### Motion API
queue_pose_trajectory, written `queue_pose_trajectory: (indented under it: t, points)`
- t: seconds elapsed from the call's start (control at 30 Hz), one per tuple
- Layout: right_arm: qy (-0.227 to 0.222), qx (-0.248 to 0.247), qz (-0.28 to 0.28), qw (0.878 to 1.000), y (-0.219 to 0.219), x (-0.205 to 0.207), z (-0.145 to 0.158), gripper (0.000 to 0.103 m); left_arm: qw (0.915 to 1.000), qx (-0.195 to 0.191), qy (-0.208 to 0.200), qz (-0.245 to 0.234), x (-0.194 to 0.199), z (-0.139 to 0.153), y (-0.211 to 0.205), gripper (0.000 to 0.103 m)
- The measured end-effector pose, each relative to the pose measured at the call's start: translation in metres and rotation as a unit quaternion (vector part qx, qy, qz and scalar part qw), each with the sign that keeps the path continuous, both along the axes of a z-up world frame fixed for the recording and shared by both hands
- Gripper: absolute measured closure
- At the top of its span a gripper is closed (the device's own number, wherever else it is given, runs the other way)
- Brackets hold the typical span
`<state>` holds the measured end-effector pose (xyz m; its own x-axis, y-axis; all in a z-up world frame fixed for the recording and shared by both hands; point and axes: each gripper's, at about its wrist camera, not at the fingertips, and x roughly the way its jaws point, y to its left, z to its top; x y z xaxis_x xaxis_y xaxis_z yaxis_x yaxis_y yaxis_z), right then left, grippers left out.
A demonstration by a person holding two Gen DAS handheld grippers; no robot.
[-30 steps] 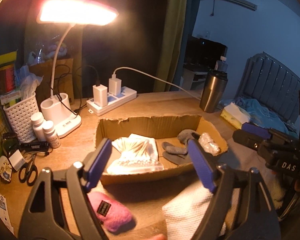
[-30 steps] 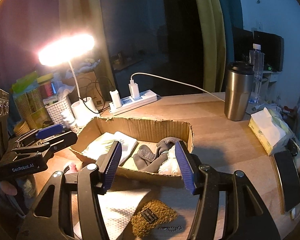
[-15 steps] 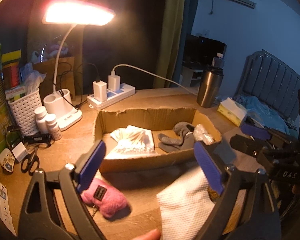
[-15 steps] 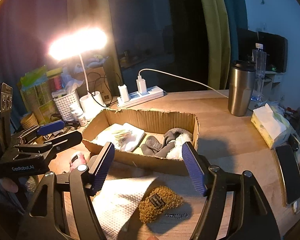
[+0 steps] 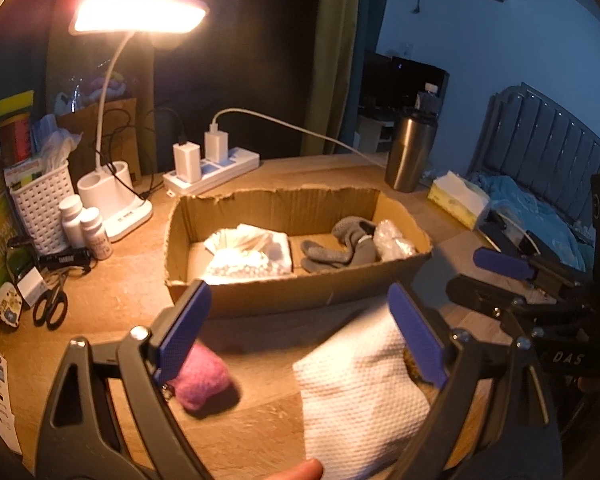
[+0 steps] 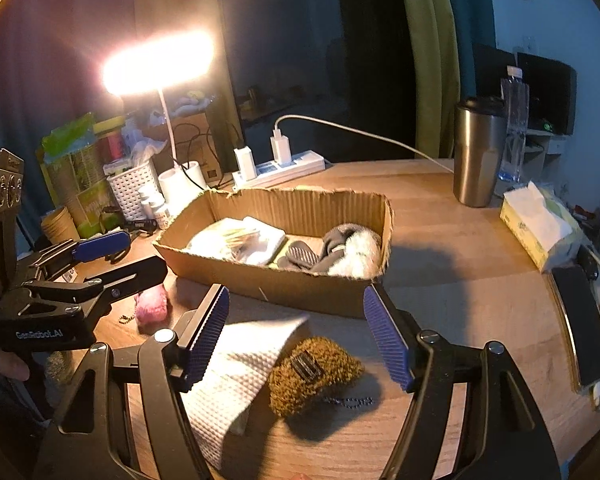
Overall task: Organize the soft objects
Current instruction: 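Withdraw both grippers from the box toward the items left on the desk, then grasp the white paper towel with the left gripper while the right grasps the brown plush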
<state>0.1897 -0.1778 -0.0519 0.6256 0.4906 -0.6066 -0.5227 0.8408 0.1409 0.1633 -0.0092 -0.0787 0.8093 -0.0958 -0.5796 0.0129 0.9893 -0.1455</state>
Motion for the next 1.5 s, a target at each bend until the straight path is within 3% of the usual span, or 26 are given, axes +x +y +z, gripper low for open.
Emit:
queue_pose_trajectory:
  t: [1.13, 1.2, 1.27, 1.5]
  points:
    - [0.100, -0.015, -0.007, 0.995, -0.010, 0.018, -0.075, 0.030, 0.9976, 0.020, 0.065, -0.016, 0.006, -0.040, -0.026, 0.012]
    - [0.102, -0.017, -0.002, 0.995, -0.009, 0.019, -0.077, 0.033, 0.9969, 0.020, 0.072, -0.024, 0.006, -0.044, -0.030, 0.012]
    - [0.103, -0.016, 0.004, 0.995, -0.009, 0.018, -0.079, 0.044, 0.9960, 0.022, 0.080, -0.032, 0.007, -0.048, -0.035, 0.012]
    - [0.096, -0.005, 0.007, 0.995, -0.018, 0.015, -0.077, 0.050, 0.9933, 0.034, 0.102, -0.043, 0.009, -0.058, -0.048, 0.012]
